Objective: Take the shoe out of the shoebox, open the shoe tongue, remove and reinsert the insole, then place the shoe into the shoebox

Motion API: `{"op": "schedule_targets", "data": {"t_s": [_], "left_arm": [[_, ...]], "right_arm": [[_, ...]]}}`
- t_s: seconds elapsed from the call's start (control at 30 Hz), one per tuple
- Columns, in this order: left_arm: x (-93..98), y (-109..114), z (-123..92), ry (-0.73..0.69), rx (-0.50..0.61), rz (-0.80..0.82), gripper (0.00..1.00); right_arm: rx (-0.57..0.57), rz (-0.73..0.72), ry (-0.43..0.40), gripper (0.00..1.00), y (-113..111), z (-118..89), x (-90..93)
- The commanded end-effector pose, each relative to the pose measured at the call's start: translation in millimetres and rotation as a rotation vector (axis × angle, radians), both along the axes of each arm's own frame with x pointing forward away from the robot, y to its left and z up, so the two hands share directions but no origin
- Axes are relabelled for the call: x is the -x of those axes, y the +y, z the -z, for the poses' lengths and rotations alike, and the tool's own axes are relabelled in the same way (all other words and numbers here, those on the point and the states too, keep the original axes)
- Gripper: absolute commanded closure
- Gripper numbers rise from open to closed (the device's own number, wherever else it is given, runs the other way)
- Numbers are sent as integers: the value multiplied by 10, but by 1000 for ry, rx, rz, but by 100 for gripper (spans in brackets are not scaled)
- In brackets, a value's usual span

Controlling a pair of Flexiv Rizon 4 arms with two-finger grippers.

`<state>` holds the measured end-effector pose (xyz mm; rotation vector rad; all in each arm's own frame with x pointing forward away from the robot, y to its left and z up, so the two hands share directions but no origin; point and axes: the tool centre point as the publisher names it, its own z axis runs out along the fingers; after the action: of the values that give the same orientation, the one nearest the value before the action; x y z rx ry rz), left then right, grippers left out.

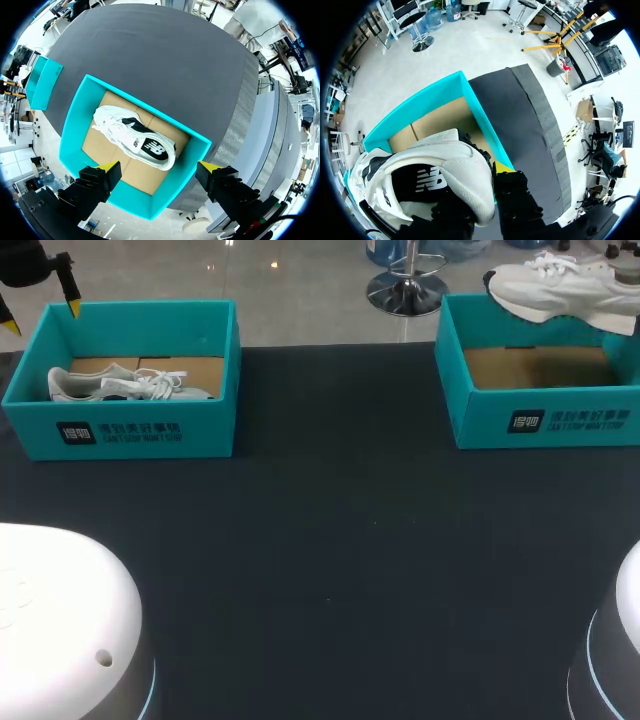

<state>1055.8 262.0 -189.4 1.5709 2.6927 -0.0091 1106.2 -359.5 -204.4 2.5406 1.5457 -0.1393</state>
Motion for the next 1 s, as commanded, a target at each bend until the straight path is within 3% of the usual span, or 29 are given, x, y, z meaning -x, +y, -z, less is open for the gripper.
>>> {"op": "schedule_targets", "data": {"t_s": [0.03, 0.27, 1.0], "left_arm": [[-1, 5, -1, 0, -2, 1, 0], [-1, 5, -1, 0, -2, 1, 0], [-1, 5, -1, 0, -2, 1, 0]], "right_arm": [[13, -10, -23, 100, 43, -394, 60], [30, -29, -31, 100, 77, -611, 34], [33, -29, -44, 100, 91, -626, 35]]}}
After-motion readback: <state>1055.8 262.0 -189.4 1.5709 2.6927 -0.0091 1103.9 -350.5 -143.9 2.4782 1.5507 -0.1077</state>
